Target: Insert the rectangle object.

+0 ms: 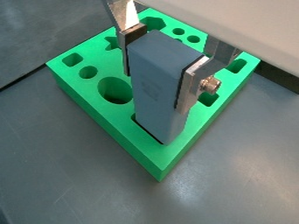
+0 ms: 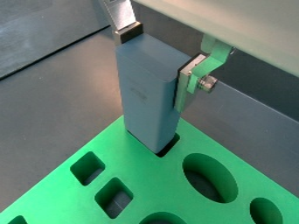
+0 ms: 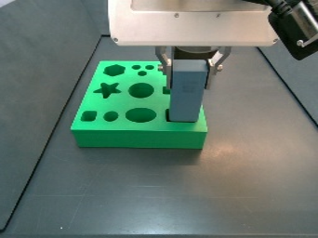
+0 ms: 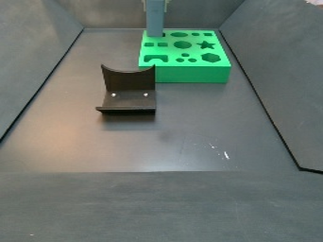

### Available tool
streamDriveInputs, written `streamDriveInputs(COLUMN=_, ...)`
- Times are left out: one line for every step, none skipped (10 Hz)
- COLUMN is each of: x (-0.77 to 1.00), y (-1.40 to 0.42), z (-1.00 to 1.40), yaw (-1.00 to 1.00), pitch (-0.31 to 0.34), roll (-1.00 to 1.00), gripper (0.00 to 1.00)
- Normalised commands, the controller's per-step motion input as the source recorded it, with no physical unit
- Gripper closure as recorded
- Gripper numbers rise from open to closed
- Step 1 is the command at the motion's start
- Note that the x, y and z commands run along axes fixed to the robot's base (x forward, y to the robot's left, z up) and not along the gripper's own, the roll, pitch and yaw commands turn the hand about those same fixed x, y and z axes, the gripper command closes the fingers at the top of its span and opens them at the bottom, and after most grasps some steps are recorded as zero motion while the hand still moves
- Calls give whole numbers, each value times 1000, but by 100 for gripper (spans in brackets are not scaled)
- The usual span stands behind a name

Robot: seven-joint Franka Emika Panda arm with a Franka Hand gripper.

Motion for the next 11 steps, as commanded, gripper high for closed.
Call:
streamDriveInputs(x=0, y=0, z=-343, yaw=209, pitch=-86, roll=-221, gripper=100)
streamDriveInputs(x=0, y=0, z=-314, yaw=197, pitch=-57, roll=-186, gripper=100)
streamDriveInputs(x=-129, y=0, z=-263, yaw=131, pitch=-51, roll=-167, gripper=100)
streamDriveInputs(x=-294, y=46, z=-240, yaw=9, pitch=-13, roll=-96, gripper=100)
streamDriveInputs(x=-400, y=40, z=-154, yaw=0, pitch=0, roll=0, gripper=100)
streamDriveInputs(x=-349, y=0, z=-114, yaw=-40, pitch=0, roll=0, gripper=100)
streamDriveInputs(x=-94, y=0, z=-189, yaw=-91, pitch=0, roll=0, gripper=100)
streamDriveInputs(x=71, y=0, z=-289, yaw=-46, pitch=0, roll=-13, gripper=100)
streamDriveInputs(x=177, y=0, z=-309, yaw=-29, pitch=0, roll=0, gripper=100)
streamDriveInputs(x=289, y=0, z=-297, yaw=-74, pitch=20, roll=0, gripper=100)
streamDriveInputs(x=394, y=0, z=-294, yaw=-143, pitch=40, roll=1, gripper=100)
